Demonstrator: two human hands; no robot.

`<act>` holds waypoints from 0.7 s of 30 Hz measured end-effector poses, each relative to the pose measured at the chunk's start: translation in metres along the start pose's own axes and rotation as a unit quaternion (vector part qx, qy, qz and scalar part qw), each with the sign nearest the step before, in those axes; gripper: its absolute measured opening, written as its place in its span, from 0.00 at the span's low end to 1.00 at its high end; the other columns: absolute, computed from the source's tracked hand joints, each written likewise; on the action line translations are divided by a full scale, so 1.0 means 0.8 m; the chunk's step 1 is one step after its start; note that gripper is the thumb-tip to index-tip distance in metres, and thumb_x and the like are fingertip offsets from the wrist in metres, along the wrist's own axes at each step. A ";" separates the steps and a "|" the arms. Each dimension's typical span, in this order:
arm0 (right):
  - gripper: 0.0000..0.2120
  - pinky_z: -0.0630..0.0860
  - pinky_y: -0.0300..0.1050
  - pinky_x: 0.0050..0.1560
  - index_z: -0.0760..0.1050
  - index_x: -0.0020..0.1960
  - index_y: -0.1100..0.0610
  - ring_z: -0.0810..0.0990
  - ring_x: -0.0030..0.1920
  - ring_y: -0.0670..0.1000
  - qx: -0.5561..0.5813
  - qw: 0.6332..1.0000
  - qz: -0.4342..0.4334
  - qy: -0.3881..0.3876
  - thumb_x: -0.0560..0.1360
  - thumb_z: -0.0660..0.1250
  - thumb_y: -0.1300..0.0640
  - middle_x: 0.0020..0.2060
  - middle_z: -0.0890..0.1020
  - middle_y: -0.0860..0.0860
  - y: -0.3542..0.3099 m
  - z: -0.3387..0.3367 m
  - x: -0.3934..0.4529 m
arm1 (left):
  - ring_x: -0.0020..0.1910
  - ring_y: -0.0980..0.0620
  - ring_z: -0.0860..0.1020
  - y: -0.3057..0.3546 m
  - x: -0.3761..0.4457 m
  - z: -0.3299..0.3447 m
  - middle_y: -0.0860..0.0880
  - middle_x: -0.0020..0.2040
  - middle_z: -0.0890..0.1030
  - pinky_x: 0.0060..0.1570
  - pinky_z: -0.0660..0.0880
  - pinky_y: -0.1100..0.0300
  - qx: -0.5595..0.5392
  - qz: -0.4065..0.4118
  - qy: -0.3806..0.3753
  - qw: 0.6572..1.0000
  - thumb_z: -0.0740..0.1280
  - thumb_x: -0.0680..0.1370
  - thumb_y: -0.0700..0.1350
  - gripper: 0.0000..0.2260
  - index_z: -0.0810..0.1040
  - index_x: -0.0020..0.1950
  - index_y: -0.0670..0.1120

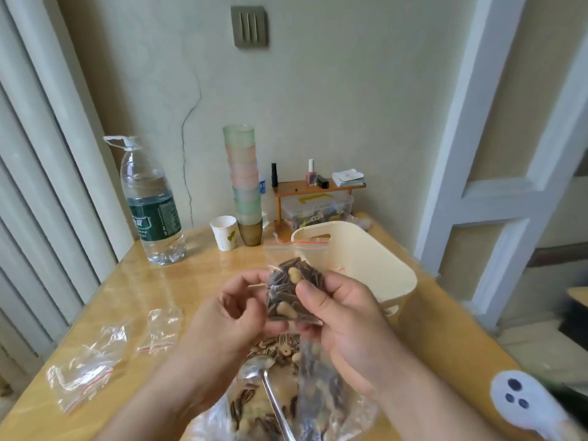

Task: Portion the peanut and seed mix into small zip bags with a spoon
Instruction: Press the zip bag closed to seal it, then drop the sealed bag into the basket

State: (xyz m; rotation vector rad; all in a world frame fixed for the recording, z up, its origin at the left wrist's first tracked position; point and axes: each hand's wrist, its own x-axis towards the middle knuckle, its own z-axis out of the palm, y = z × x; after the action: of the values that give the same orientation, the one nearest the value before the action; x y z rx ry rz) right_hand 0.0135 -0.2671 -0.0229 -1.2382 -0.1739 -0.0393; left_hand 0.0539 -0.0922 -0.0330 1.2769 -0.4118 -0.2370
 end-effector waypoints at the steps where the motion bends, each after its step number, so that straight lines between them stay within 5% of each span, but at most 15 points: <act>1: 0.06 0.72 0.43 0.42 0.87 0.52 0.52 0.81 0.41 0.49 -0.007 1.000 -0.025 0.006 0.76 0.75 0.54 0.45 0.87 0.55 -0.023 -0.008 0.003 | 0.47 0.37 0.85 0.010 0.013 0.008 0.36 0.52 0.85 0.52 0.84 0.47 -0.017 -0.008 0.011 1.000 0.80 0.65 0.67 0.36 0.81 0.61 0.42; 5: 0.06 0.75 0.34 0.37 0.83 0.54 0.54 0.83 0.39 0.43 -0.101 0.986 -0.097 0.093 0.79 0.70 0.62 0.42 0.86 0.48 -0.089 -0.056 0.039 | 0.38 0.46 0.81 0.007 0.083 0.035 0.41 0.44 0.80 0.39 0.81 0.52 0.057 -0.089 0.081 0.991 0.70 0.80 0.56 0.18 0.77 0.58 0.43; 8: 0.06 0.76 0.37 0.40 0.83 0.54 0.51 0.83 0.39 0.44 -0.274 0.948 -0.067 0.147 0.79 0.73 0.59 0.42 0.86 0.47 -0.085 -0.103 0.095 | 0.36 0.46 0.82 -0.020 0.125 0.047 0.41 0.46 0.79 0.37 0.82 0.53 0.127 -0.170 0.089 0.973 0.74 0.80 0.51 0.18 0.73 0.60 0.42; 11: 0.06 0.72 0.43 0.38 0.80 0.41 0.51 0.77 0.35 0.48 -0.532 0.839 0.023 0.112 0.74 0.74 0.52 0.32 0.80 0.46 -0.067 -0.135 0.132 | 0.30 0.48 0.81 -0.040 0.135 0.056 0.42 0.37 0.81 0.34 0.82 0.53 0.142 -0.208 0.070 0.965 0.74 0.80 0.45 0.16 0.72 0.58 0.37; 15: 0.08 0.76 0.46 0.41 0.78 0.43 0.54 0.80 0.44 0.55 -0.722 0.684 0.091 0.044 0.76 0.74 0.52 0.39 0.80 0.51 -0.050 -0.132 0.138 | 0.27 0.49 0.78 -0.051 0.129 0.064 0.42 0.30 0.78 0.34 0.83 0.54 0.157 -0.164 0.074 0.971 0.70 0.81 0.37 0.07 0.72 0.48 0.39; 21: 0.08 0.73 0.46 0.41 0.74 0.55 0.54 0.81 0.48 0.59 -0.766 0.623 0.153 0.048 0.78 0.69 0.62 0.53 0.82 0.55 -0.021 -0.136 0.132 | 0.29 0.47 0.77 -0.055 0.094 0.084 0.42 0.32 0.76 0.35 0.82 0.52 0.191 -0.089 0.062 0.976 0.68 0.80 0.33 0.08 0.70 0.46 0.39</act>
State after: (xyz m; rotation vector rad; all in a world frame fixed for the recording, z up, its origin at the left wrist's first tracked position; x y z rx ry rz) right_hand 0.1276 -0.3685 -0.0251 -2.9920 0.2743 0.0687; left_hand 0.0958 -0.1931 -0.0475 1.7018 -0.2414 -0.2353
